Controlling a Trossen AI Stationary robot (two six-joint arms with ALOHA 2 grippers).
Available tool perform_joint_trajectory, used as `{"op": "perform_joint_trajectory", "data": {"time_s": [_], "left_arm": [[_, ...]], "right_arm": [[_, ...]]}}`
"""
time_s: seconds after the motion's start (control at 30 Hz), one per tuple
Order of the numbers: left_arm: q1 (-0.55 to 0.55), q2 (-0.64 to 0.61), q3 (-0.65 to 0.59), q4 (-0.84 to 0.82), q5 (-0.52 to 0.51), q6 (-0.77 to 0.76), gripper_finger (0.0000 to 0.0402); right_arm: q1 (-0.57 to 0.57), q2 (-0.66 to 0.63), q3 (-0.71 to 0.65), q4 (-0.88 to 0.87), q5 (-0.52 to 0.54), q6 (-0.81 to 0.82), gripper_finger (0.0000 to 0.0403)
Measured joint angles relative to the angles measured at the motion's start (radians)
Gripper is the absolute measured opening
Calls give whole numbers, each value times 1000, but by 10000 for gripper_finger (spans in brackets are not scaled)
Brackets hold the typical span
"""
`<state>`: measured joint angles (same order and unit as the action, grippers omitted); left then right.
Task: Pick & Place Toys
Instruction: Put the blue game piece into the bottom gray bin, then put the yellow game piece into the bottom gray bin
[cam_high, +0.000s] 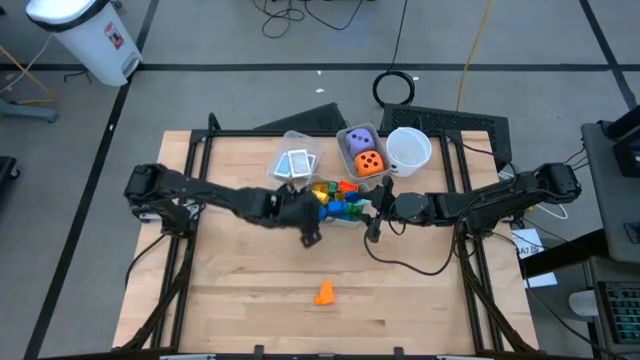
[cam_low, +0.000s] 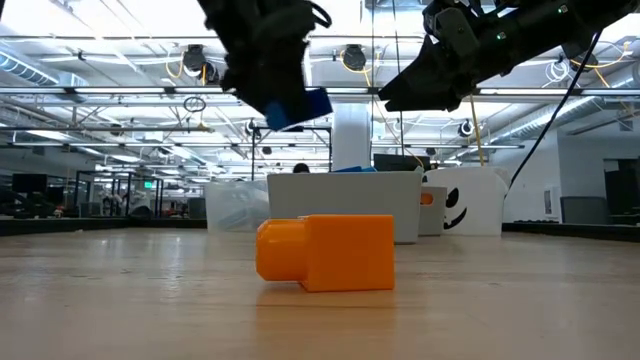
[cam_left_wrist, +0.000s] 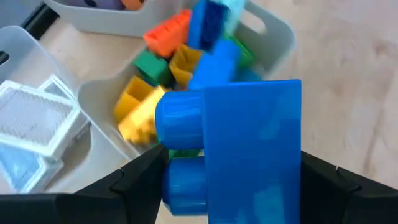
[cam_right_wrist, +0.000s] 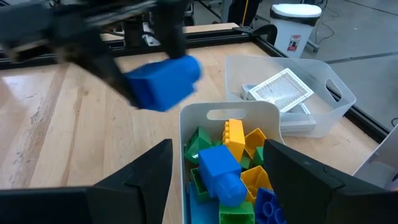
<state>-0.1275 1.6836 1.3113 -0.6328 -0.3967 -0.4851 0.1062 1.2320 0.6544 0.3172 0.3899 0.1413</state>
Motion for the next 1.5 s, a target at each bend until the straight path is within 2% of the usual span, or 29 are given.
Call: {"op": "perform_joint_trajectory", "data": {"time_s": [0.2, 0.3, 0.4, 0.63, 0.9, 1.07, 1.3, 1.5], "left_arm": [[121, 35, 0, 67, 59, 43, 271], [164, 61, 0, 84, 128, 39, 271], [183, 92, 0, 114, 174, 62, 294], [192, 112, -1, 150, 171, 136, 364], [194, 24, -1, 131, 184, 116, 389], [117, -54, 0, 135, 171, 90, 381], [-86, -73, 0, 176, 134, 38, 372], [-246, 11, -1, 149, 134, 7, 373]], "right_arm": [[0, 0, 0, 0, 1, 0, 226], [0, 0, 0, -2, 1, 0, 226], [0, 0, 0, -2, 1, -10, 226], [0, 0, 0, -8, 1, -23, 226], [0, 0, 0, -11, 1, -23, 226], [0, 0, -1, -16, 1, -23, 226], [1, 0, -1, -16, -2, -23, 226], [1, 1, -1, 9, -131, 3, 226]]}}
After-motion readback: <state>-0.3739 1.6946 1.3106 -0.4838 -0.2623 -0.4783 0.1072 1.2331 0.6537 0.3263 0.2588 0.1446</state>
